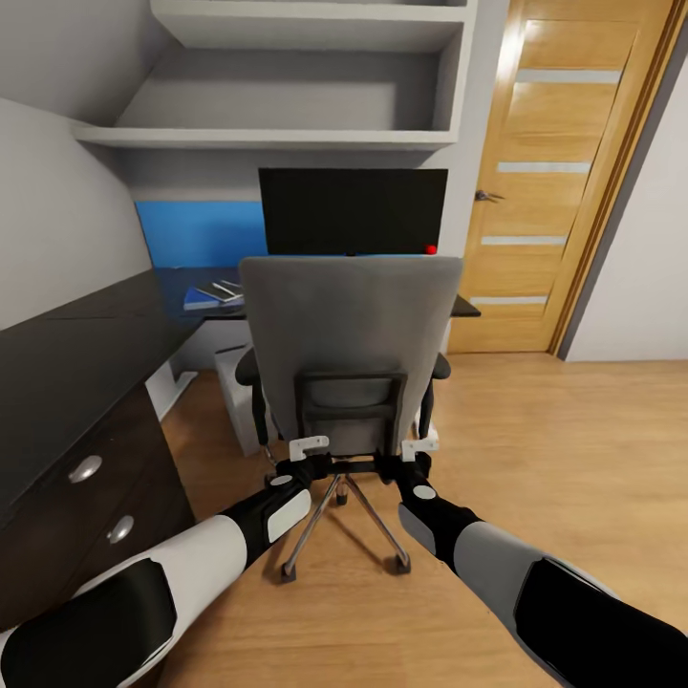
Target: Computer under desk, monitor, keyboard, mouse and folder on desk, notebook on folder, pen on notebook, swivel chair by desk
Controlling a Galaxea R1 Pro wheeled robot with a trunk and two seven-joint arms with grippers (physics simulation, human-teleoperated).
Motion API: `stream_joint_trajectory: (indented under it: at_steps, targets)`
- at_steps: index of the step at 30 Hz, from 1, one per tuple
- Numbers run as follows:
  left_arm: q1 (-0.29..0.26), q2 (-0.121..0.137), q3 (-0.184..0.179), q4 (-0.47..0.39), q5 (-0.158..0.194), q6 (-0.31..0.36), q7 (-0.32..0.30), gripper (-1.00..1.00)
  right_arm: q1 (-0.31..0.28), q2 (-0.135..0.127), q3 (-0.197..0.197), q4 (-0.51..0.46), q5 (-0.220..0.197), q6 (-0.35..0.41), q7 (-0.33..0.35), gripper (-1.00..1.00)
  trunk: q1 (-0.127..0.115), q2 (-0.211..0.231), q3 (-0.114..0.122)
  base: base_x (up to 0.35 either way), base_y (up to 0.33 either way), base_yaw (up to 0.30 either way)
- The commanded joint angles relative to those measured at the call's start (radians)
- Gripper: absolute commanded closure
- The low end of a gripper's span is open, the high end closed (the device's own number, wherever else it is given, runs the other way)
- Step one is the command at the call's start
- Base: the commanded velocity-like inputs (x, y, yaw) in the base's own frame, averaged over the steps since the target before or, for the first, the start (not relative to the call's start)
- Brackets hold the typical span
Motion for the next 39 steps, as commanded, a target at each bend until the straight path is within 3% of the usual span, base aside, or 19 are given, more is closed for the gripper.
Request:
stream_joint_trajectory:
  at_steps: [1,23,39]
  targets:
    - [-0.001,0.0,-0.006,-0.001,0.0,-0.005,0.004,-1.0,-0.001,0.0,0.006,0.0,-0.006,-0.004,-0.005,-1.0,0.0,0.0,-0.001,0.324,0.0,0.0]
    - [-0.001,0.0,-0.006,-0.001,0.0,-0.005,0.005,-1.0,-0.001,0.0,0.006,0.0,-0.005,-0.004,-0.005,-1.0,0.0,0.0,-0.001,0.304,0.0,0.0]
    - [-0.001,0.0,-0.005,-0.001,0.0,-0.005,0.006,-1.0,-0.001,0.0,0.006,0.0,-0.005,-0.004,-0.005,-1.0,0.0,0.0,-0.001,-0.278,-0.022,0.0]
